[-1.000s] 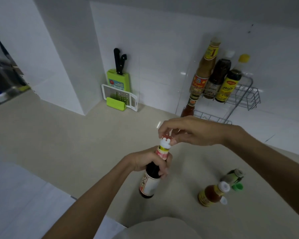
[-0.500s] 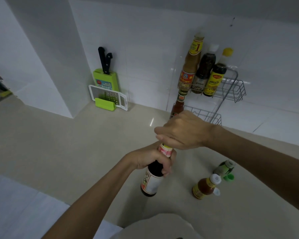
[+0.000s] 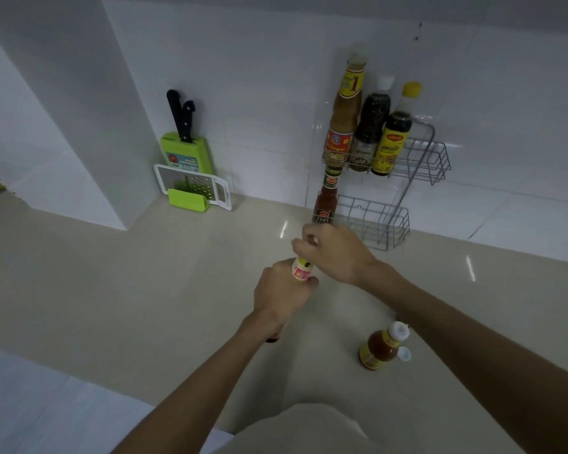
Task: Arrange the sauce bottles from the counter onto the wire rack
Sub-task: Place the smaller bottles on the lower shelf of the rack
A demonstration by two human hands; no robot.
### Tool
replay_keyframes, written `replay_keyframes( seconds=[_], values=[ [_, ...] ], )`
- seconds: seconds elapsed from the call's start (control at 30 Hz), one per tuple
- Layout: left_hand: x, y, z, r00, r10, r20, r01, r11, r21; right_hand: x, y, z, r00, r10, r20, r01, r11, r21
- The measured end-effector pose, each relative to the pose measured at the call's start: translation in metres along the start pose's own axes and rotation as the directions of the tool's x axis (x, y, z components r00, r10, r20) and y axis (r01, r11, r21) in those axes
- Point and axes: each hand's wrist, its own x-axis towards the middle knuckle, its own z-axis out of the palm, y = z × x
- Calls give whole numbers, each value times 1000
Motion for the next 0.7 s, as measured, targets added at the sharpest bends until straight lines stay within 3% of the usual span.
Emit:
replay_keyframes(
  seconds=[0.03,0.1,0.3,0.43,0.5,0.57,0.7],
  values=[
    [5,2,-5,997,42,71,-35,995,-93,3,0,-8,1000,1,-31,2,995,100],
    [16,1,-15,974,100,205,-44,964,-263,11,0,-30,996,-40,-85,50,993,111],
    [31,-12,2,910,182,373,-33,928,-372,32,11,-90,947,-32,-321,118,960,252],
    [40,-14,30,904,167,393,25,897,-441,35,28,-83,969,-57,-240,124,954,273],
    [52,-17,33,893,154,422,38,910,-413,34,41,-76,966,-104,-236,149,972,180],
    [64,-17,34,883,142,448,43,925,-378,34,48,-73,944,-208,-257,207,978,-30],
    [76,-8,29,818,177,548,31,936,-349,47,48,-82,936,-324,-140,276,919,-283]
  ],
)
